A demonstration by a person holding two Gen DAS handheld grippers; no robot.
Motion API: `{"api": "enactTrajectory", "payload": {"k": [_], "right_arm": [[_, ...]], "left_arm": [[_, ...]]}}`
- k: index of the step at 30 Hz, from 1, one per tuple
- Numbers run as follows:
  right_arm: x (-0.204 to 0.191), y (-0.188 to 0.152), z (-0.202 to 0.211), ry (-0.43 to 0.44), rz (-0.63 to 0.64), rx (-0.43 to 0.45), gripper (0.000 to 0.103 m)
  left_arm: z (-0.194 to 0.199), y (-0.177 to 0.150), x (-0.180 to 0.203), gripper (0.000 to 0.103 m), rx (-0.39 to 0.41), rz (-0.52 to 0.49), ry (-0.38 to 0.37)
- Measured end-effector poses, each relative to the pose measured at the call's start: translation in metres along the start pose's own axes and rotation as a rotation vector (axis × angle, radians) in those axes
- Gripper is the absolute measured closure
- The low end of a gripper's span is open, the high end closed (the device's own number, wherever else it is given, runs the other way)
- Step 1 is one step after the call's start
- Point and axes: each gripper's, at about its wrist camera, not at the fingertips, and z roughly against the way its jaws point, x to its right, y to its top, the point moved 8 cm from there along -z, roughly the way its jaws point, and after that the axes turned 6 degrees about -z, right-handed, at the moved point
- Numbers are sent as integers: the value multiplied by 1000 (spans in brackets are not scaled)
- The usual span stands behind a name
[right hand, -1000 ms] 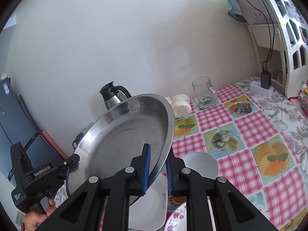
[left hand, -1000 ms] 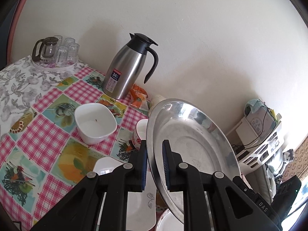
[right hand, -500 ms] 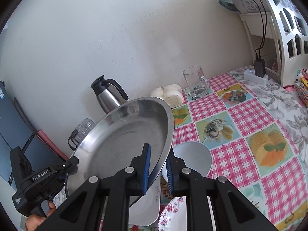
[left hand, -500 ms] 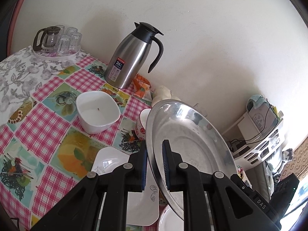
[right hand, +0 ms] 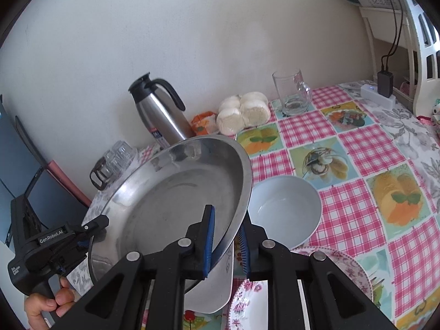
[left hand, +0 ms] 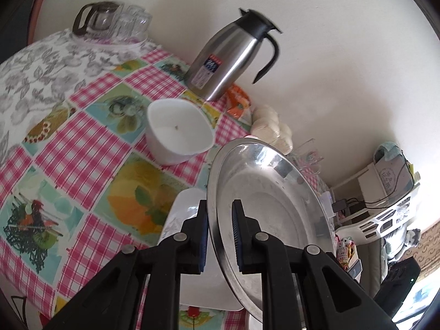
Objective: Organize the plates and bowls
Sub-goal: 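Lower the steel tray onto the table beside the white bowl and open the right gripper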
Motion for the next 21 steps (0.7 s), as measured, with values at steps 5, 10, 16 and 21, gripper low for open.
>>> {"api": "enactTrajectory", "payload": {"k": [5, 10, 16, 21], "right_arm": [[-5, -20, -23, -27, 40, -79, 82], [-8, -38, -43, -51, 80, -150, 81], [-4, -53, -61, -87, 99, -215, 81], [0, -61, -68, -131, 132, -243, 80]], "left_arm": [[-7, -5, -26, 88, -53, 66, 45], [-13, -11, -45, 88, -89, 102, 83], [-23, -21, -56, 88, -142, 124, 119], [-28, -28, -58, 88, -185, 118, 143]]}}
